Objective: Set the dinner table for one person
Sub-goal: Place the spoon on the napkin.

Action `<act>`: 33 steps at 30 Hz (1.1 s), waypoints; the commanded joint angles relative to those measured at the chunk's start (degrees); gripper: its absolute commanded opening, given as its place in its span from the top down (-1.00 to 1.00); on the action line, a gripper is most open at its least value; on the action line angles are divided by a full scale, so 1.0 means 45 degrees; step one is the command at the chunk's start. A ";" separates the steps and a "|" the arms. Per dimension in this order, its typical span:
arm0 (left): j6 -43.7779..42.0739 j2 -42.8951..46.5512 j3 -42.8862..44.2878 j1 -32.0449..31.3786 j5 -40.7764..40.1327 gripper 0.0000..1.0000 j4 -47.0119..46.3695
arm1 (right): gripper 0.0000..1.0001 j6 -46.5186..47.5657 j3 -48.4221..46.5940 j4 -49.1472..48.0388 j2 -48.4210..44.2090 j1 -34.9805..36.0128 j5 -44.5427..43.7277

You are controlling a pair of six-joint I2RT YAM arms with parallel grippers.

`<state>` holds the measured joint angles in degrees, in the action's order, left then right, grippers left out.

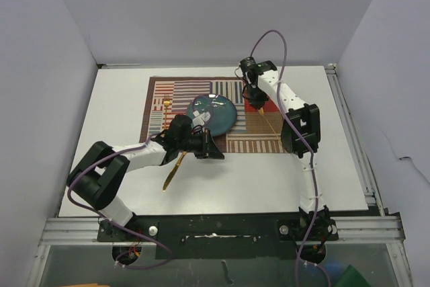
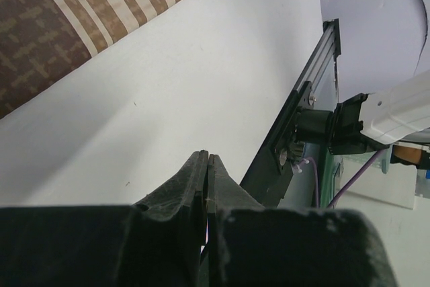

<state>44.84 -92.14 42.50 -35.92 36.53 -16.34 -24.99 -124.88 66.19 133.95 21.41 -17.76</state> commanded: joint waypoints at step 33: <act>-0.0019 -0.0502 0.1129 -0.0474 0.0026 1.00 -0.0152 | 0.21 0.0664 0.9538 -0.4943 -0.4181 -0.1017 0.1250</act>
<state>46.00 -96.27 44.64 -37.85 36.71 -16.47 -22.76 -82.72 47.51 115.26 17.98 -11.66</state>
